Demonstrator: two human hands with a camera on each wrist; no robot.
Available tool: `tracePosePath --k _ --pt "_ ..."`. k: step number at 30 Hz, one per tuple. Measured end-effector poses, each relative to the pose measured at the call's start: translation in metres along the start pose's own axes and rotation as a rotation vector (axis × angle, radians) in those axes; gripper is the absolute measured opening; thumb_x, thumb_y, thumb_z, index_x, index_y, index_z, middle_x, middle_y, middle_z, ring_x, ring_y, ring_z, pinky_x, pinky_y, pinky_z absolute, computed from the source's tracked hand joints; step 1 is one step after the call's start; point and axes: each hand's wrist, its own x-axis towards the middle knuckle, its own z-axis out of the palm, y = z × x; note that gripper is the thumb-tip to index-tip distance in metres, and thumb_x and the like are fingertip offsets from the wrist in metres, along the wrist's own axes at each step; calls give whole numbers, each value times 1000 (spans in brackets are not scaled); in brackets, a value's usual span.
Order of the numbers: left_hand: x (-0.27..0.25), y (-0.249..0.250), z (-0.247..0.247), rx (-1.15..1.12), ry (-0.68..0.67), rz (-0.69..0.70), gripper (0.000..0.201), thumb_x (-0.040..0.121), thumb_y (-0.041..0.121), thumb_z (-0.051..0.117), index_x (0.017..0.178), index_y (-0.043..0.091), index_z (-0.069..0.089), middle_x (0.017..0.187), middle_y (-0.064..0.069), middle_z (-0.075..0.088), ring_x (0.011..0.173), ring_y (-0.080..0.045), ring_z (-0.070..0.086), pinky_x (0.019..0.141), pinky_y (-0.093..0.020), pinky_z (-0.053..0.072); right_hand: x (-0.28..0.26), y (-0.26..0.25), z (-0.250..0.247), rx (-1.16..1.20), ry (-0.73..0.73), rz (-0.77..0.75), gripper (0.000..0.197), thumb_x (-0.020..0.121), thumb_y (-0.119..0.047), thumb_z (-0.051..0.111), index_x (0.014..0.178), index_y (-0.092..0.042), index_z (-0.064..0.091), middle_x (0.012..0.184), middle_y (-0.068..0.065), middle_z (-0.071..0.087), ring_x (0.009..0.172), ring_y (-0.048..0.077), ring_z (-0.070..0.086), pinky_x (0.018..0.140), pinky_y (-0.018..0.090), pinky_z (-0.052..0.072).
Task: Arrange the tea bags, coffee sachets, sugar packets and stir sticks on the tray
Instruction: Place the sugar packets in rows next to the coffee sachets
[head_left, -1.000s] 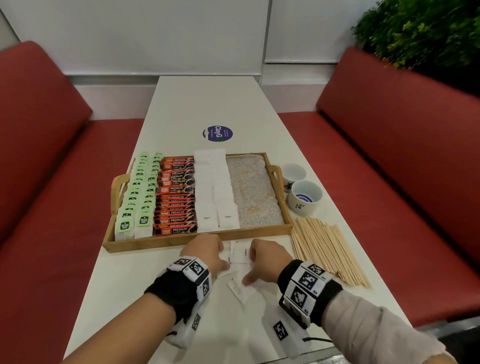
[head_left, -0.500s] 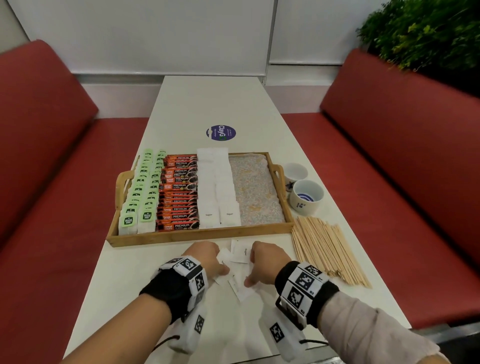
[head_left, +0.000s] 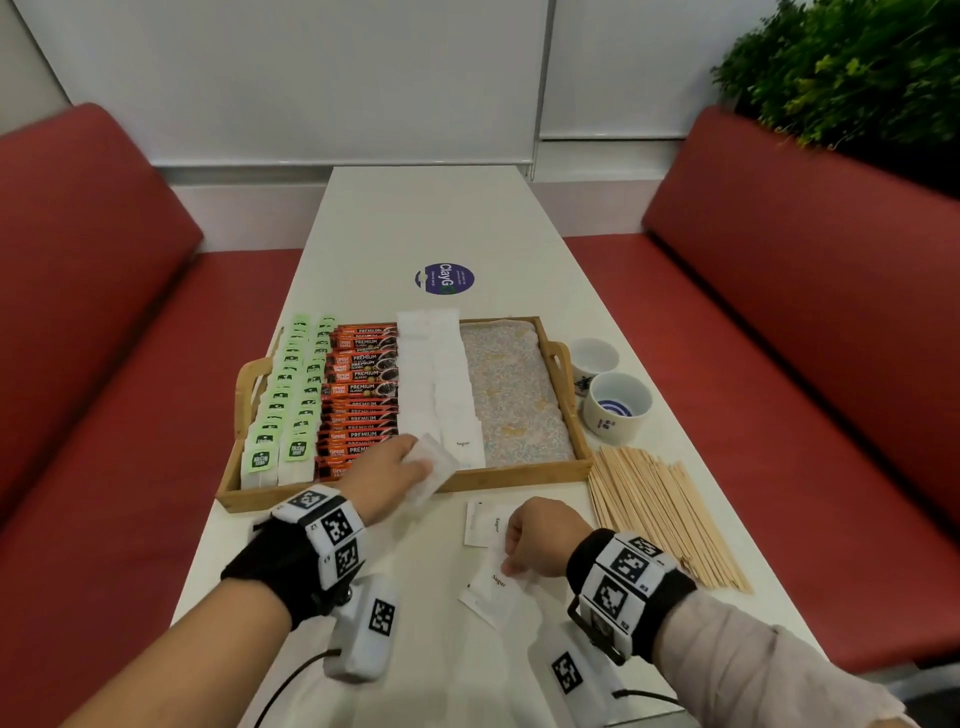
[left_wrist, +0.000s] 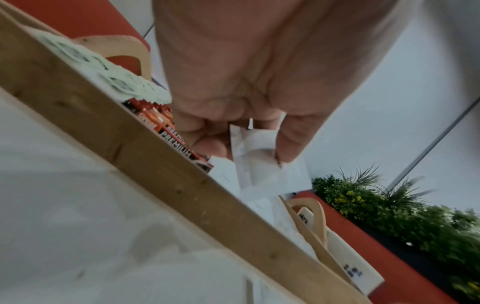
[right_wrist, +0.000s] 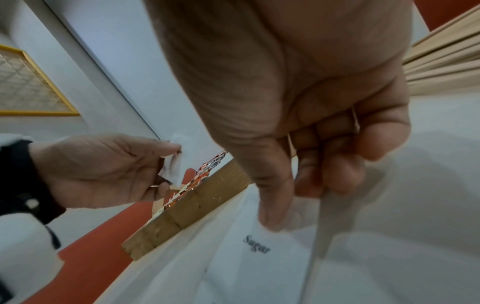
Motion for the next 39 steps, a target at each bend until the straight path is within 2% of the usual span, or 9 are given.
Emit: tracePosePath --k 3,6,10,14,21,28,32,36,39 --pt "14 1 -11 -48 87 24 18 94 15 54 111 9 59 106 -8 66 95 -24 62 85 -37 49 0 1 -9 46 17 -55 27 84 -17 69 66 -22 49 74 -6 57 68 12 54 64 21 43" --pt "27 0 -18 -25 150 24 16 90 13 61 104 16 55 99 -6 64 83 -19 59 67 -29 47 -1 3 -19 127 28 -80 25 88 -11 63 70 -21 48 64 -10 54 47 4 50 50 17 40" --pt "41 -1 -22 106 167 45 29 86 10 64 109 21 48 99 -6 59 79 -22 58 67 -32 45 3 4 -26 158 37 -84 23 88 -13 63 74 -22 48 68 -8 57 47 6 53 52 20 42" --pt "53 0 -21 208 140 73 21 92 12 56 108 24 50 84 0 56 63 -9 48 50 -21 33 6 3 -33 185 30 -80 22 88 -13 61 75 -23 47 71 -7 58 48 7 53 53 21 43" --pt "62 1 -15 286 86 55 13 96 26 50 106 23 58 96 3 56 84 -16 54 71 -27 42 10 2 -41 191 32 -75 23 88 -11 60 74 -22 46 70 -6 56 48 9 51 52 21 42" --pt "67 -6 -17 362 84 41 6 92 24 58 97 24 61 92 7 58 85 -13 55 75 -28 46 11 2 -43 205 30 -76 23 87 -8 59 73 -21 46 69 -6 54 48 10 50 53 22 43" --pt "66 -11 -13 501 83 30 29 84 28 68 110 26 56 113 2 54 101 -18 55 87 -35 47 8 2 -45 207 32 -92 26 87 -7 60 71 -21 45 70 -4 54 48 11 50 49 21 42" --pt "54 1 -10 322 185 128 31 87 36 64 112 22 55 107 2 53 96 -14 53 79 -27 43 4 0 -50 208 49 -106 21 88 -7 60 75 -19 47 72 -3 55 49 10 50 48 19 41" --pt "38 16 -2 70 10 156 31 80 42 70 102 24 58 91 10 63 79 -4 58 69 -20 44 2 -3 -55 214 88 -127 17 89 -12 62 79 -19 50 72 -5 56 50 9 49 47 18 40"
